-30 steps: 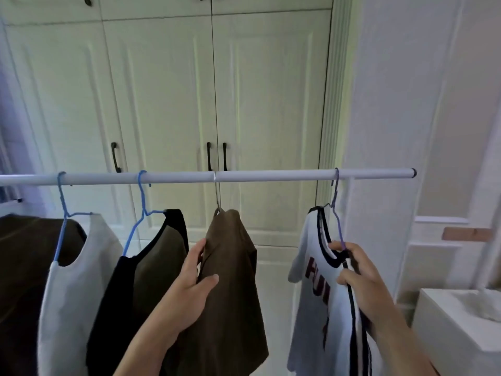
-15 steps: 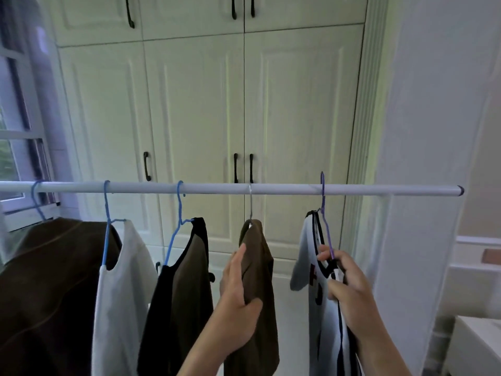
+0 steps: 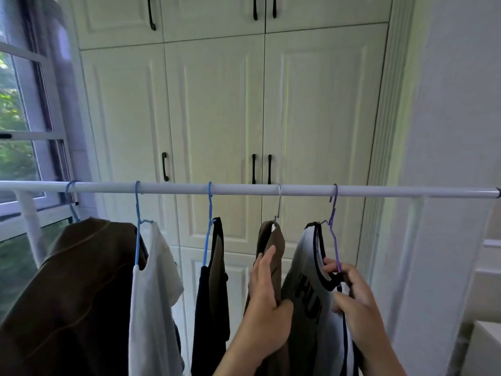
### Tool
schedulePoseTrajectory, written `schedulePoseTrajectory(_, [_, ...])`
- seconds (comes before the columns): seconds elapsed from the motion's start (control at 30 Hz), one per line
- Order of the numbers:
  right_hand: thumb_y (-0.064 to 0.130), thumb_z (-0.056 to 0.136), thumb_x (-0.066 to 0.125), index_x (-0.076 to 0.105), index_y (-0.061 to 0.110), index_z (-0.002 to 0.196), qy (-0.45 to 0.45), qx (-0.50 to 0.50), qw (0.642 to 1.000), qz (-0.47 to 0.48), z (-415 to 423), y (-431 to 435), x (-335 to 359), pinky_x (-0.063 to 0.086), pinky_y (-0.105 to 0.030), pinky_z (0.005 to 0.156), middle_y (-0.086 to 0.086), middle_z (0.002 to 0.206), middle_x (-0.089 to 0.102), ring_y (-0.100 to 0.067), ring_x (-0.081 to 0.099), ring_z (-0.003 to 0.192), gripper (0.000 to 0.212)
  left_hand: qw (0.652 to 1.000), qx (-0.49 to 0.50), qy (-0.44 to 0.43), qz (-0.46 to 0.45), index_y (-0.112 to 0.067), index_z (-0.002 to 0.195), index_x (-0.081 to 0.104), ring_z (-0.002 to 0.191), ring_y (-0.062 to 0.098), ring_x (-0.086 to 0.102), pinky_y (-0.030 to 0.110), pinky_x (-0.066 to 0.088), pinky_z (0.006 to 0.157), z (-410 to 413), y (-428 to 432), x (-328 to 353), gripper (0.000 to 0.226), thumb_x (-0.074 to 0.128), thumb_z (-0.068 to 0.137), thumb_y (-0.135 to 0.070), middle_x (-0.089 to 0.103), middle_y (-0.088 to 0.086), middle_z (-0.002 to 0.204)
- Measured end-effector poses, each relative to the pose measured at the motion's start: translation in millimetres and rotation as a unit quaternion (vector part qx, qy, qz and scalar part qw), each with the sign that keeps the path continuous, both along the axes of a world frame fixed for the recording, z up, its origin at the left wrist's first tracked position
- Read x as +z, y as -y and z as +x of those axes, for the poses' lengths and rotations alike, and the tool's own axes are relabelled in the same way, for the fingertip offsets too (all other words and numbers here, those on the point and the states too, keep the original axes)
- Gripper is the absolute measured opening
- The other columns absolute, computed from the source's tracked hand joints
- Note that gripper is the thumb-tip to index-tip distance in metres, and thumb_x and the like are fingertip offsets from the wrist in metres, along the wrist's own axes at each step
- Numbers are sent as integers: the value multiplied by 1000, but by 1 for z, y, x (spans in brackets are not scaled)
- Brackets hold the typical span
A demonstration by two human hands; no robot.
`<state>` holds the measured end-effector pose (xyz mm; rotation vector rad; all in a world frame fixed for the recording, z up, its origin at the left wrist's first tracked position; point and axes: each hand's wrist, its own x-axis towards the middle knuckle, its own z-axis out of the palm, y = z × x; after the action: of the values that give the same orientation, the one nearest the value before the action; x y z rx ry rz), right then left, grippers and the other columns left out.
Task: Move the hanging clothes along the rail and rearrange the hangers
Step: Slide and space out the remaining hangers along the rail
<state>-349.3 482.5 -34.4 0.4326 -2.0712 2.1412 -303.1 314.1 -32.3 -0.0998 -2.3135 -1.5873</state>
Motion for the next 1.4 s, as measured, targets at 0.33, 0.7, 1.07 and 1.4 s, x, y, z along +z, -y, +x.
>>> schedulePoseTrajectory(0.33, [-30, 83, 40, 63, -2, 106, -21, -28, 999, 13, 12, 4, 4, 52, -8, 62, -9, 115, 65, 13, 64, 75, 43, 1000, -14, 4, -9, -57, 151, 10, 155, 1, -4, 28, 8, 124, 2, 4, -3, 95, 49, 91, 4, -2, -23, 166])
schedulePoseTrajectory(0.7, [10, 89, 65, 59, 33, 129, -116, -191, 965, 138, 37, -2, 14, 35, -32, 108, 11, 132, 57, -11, 49, 131, 46, 992, 42, -83, -89, -55, 155, 7, 153, -5, -10, 30, 13, 127, 36, 3, 4, 79, 56, 99, -28, -8, -30, 164])
schedulePoseTrajectory(1.07, [9, 84, 76, 60, 40, 127, -143, -119, 960, 211, 68, 62, 20, 43, -31, 101, 16, 133, 54, -2, 52, 117, 55, 886, 302, -306, -174, -15, 122, 68, 130, 17, 54, 11, 33, 108, 110, 157, 18, 39, 54, 91, -34, 58, -2, 136])
schedulePoseTrajectory(1.4, [3, 83, 73, 26, 41, 154, -15, -109, 966, 234, 68, 119, 4, 35, -29, 105, 7, 150, 43, -8, 43, 130, 94, 833, 486, -72, -253, -21, 146, 55, 131, 46, 49, 63, 46, 104, 116, 298, -29, 72, 47, 75, -33, 48, 16, 154])
